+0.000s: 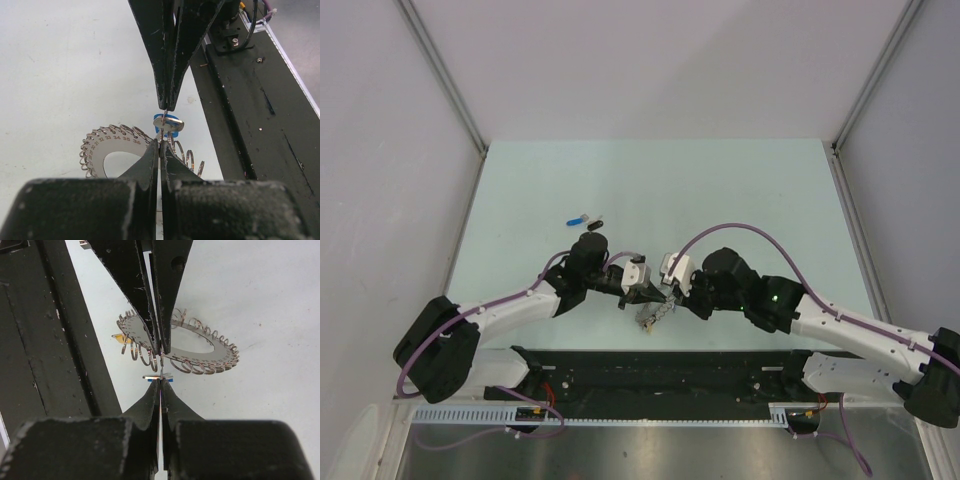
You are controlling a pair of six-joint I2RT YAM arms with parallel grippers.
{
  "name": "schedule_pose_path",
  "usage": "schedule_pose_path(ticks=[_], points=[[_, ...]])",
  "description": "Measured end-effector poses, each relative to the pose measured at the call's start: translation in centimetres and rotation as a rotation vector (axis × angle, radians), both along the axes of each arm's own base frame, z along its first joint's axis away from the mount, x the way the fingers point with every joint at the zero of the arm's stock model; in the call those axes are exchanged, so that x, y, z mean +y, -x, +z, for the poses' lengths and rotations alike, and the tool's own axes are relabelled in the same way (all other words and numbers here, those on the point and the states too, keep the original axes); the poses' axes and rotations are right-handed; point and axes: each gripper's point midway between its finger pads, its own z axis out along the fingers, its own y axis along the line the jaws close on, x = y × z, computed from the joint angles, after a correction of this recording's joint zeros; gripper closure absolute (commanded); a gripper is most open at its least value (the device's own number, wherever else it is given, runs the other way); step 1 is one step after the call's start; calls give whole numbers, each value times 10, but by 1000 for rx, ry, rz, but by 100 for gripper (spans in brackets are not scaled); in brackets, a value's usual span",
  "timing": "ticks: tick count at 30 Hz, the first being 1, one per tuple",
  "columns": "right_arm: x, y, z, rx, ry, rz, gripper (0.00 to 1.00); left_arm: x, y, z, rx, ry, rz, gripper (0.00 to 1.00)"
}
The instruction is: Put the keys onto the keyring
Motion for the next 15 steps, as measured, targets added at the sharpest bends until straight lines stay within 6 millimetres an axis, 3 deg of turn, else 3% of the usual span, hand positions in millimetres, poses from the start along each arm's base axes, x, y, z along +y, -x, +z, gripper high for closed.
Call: schedule_pose_path(ticks=[15], points=[[2,0,-5,13,12,6,100,0,0,0,0,0,-1,100]])
